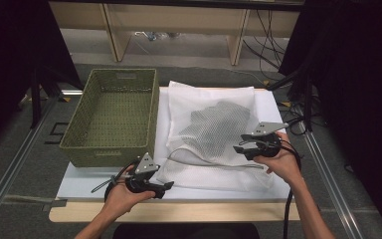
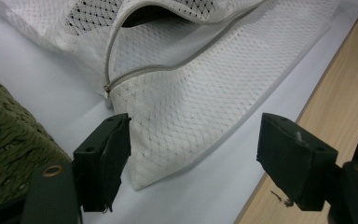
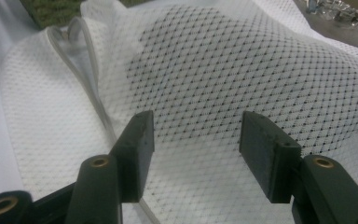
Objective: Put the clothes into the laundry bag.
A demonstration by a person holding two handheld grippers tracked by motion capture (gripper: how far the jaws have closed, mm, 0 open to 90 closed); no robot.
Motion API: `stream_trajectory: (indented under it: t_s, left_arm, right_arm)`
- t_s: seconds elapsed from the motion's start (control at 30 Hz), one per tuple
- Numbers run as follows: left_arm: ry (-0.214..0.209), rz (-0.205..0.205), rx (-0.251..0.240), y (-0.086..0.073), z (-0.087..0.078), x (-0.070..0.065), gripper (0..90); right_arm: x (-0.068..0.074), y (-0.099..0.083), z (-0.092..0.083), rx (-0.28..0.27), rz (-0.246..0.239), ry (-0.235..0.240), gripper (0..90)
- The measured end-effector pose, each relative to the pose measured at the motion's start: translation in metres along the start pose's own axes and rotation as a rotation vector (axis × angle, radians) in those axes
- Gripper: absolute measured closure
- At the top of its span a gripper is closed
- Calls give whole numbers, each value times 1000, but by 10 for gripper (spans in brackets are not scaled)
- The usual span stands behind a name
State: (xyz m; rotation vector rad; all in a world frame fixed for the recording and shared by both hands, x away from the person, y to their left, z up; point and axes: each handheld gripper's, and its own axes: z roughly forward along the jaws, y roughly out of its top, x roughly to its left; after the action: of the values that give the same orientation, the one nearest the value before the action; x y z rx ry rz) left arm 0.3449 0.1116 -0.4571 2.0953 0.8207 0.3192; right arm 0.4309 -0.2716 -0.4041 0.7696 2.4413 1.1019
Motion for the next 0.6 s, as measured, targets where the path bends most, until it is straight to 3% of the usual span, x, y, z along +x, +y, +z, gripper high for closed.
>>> stream_trajectory:
  t_s: [0.03, 0.1, 0.13, 0.17, 0.2, 0.27, 0.4, 0.43, 0.47, 0.5, 0.57, 0.6]
  left_arm:
    - [0, 0, -1, 0, 0, 0, 249]
    - [1, 4, 1, 0, 0, 0, 244]
    - [2, 15, 2, 1, 0, 0, 239]
    - [-7, 5, -2, 0, 0, -1, 238]
    - [-14, 20, -6, 1, 0, 0, 237]
    - [-10, 12, -3, 1, 0, -1, 227]
    - [-23, 16, -12, 1, 1, -1, 226]
    - [-24, 13, -13, 1, 1, -2, 226]
    - [-24, 8, -14, 1, 1, -2, 226]
    - [-23, 17, -14, 1, 0, -2, 225]
    - [-25, 14, -14, 1, 1, -2, 224]
    - [-25, 17, -12, 1, 1, -2, 224]
  right_arm:
    - [0, -1, -2, -12, 33, -1, 439]
    - [-1, -2, -2, -29, 47, 8, 431]
    - [-1, -2, -3, -40, 41, -6, 426]
    - [-1, -3, -2, -43, 51, 11, 420]
    - [-1, -4, -3, -48, 58, 4, 416]
    - [0, -5, -4, -61, 75, -25, 398]
    - [1, -7, -5, -80, 81, -10, 388]
    - [4, -7, -5, -75, 102, -8, 386]
    - [4, -8, -5, -82, 79, -14, 385]
    - [7, -9, -5, -79, 104, -3, 381]
    - [8, -10, -4, -82, 84, -5, 379]
    - [11, -11, -3, -73, 109, 6, 378]
